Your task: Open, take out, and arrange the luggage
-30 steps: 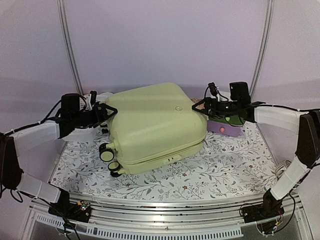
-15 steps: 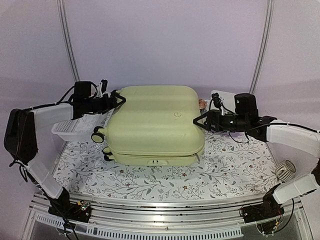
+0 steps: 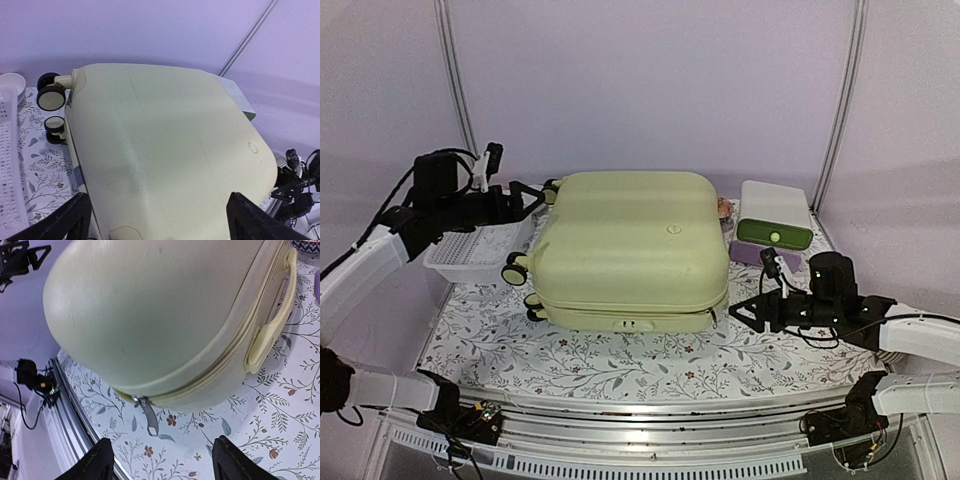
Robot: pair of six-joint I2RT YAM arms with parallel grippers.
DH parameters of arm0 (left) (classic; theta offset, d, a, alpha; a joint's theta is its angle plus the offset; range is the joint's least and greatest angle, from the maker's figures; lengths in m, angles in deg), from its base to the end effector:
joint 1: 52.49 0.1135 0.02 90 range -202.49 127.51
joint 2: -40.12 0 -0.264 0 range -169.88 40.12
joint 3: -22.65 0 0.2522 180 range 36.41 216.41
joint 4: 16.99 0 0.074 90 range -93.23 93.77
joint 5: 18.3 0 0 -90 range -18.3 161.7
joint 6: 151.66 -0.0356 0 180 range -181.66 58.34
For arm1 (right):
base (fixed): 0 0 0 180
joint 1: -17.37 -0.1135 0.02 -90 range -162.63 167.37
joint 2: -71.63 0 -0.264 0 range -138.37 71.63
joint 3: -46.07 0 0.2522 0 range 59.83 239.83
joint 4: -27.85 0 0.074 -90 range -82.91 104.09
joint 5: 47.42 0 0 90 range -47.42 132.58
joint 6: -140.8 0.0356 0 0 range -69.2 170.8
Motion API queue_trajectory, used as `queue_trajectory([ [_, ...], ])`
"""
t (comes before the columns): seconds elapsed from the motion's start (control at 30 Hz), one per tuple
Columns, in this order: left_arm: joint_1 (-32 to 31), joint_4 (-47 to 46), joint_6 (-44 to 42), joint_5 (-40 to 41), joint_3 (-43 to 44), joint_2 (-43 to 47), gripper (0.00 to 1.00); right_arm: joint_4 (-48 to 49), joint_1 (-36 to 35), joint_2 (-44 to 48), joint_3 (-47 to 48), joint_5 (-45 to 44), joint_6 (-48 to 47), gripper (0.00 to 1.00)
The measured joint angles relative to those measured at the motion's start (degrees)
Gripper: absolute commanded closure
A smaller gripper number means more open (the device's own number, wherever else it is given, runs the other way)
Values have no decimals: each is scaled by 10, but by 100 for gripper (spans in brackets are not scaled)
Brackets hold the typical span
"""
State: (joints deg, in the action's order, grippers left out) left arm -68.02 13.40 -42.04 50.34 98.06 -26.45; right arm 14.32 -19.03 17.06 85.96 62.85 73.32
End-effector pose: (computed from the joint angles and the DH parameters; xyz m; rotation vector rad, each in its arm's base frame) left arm 0.2508 -0.0831 0.3551 0.1834 1.9896 -0.7633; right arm 0.1581 0.1319 0.2139 -0.4930 2.1276 0.9770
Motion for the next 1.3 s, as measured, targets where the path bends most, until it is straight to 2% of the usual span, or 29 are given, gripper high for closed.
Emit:
queue_trajectory([
  [0.1, -45, 15, 16, -4, -42, 66, 5, 56, -4, -3, -52, 16, -2, 52],
  [0.27, -120, 32, 64, -5, -97, 146, 6, 164, -13, -51, -78, 34, 3, 53],
  [0.47, -150, 34, 119, -1, -149, 210, 6, 277, -41, -137, -83, 41, 5, 59],
  [0.6, -153, 36, 140, 3, -171, 222, 6, 323, -56, -191, -82, 38, 4, 75],
  [0.67, -153, 38, 146, 7, -176, 227, 6, 344, -59, -207, -82, 36, 6, 79],
  [0.73, -153, 39, 148, 12, -177, 230, 6, 362, -60, -216, -82, 30, 9, 92],
  [0.8, -153, 38, 148, 15, -177, 232, 6, 373, -60, -217, -82, 25, 11, 97],
  [0.97, -153, 39, 147, 18, -177, 231, 6, 374, -63, -204, -88, 8, 17, 98],
  [1.17, -153, 40, 144, 23, -177, 226, 6, 318, -64, -166, -88, -38, -6, 98],
  [1.3, -153, 40, 145, 26, -177, 220, 6, 261, -67, -141, -76, -104, -25, 98],
])
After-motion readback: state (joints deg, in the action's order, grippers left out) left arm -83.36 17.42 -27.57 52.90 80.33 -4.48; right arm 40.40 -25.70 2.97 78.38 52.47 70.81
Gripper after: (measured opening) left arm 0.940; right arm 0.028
